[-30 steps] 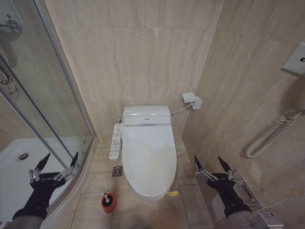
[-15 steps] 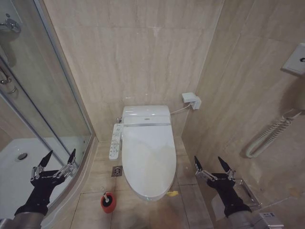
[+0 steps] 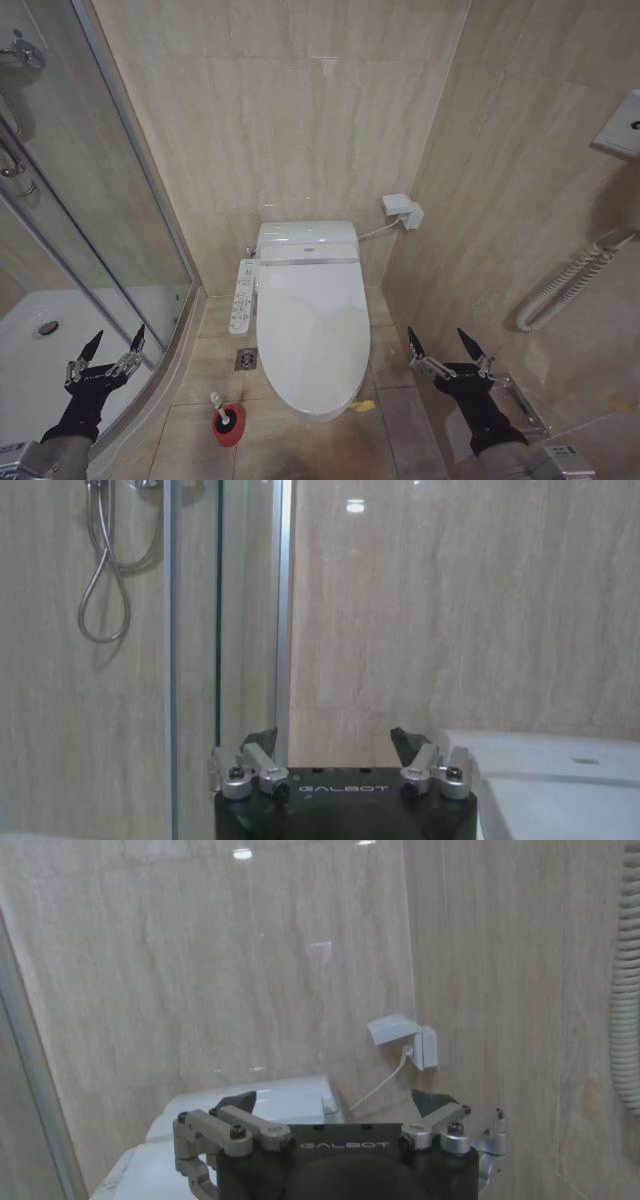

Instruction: Open the toilet lid, clean the toilet bowl with a toilet brush, close the toilet lid, and flush.

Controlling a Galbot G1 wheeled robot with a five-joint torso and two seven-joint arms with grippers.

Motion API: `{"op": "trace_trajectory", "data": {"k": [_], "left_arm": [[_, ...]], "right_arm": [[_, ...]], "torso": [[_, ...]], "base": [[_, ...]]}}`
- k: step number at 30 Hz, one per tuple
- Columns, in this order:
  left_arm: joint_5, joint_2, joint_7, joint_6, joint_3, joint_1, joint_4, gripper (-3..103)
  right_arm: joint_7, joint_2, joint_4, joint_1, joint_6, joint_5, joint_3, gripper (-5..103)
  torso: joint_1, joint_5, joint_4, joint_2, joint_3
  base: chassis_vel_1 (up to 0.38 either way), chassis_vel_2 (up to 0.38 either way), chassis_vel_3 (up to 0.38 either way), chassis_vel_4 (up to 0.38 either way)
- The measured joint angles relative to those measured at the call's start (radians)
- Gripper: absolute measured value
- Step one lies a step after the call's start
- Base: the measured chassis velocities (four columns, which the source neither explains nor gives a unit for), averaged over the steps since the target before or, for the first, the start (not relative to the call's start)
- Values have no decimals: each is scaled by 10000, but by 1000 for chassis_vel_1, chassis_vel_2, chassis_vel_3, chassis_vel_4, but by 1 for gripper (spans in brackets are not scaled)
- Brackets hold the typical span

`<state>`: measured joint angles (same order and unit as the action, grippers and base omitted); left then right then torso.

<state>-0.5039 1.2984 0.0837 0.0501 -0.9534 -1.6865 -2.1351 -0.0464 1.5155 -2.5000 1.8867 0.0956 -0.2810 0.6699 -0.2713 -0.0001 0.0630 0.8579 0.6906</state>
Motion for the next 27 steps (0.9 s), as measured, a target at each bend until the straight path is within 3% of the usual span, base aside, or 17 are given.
{"op": "trace_trajectory", "data": {"k": [6, 10, 20, 22, 26, 27], "left_arm": [[-268, -363, 203, 183, 190, 628, 911, 77], [-803, -1093, 671, 521, 577, 1900, 2641, 77], [-892, -1231, 789, 595, 697, 2159, 3002, 77], [-910, -1411, 1002, 689, 993, 2529, 3455, 77], [-943, -1823, 1508, 891, 1719, 3463, 4473, 77], [-945, -1807, 1550, 904, 1942, 3644, 4635, 77]], "right_arm": [[0, 0, 0, 0, 0, 0, 0, 100], [0, 0, 0, 0, 0, 0, 0, 100], [0, -1, 0, 0, 0, 0, 0, 100], [0, -1, 0, 0, 0, 0, 1, 100], [-1, 0, 0, 0, 0, 0, -2, 100], [0, -2, 0, 1, 0, 0, 0, 100]], "torso": [[1, -1, 0, 0, 0], [0, -3, 7, -1, 0], [1, 2, -2, 0, 0], [2, 3, -9, 0, 0], [-1, -7, 11, -1, 0], [0, 15, 0, 0, 0]], "base": [[0, 0, 0, 0], [0, 0, 0, 0], [0, 0, 0, 0], [0, 0, 0, 0], [0, 0, 0, 0], [0, 0, 0, 0]]}}
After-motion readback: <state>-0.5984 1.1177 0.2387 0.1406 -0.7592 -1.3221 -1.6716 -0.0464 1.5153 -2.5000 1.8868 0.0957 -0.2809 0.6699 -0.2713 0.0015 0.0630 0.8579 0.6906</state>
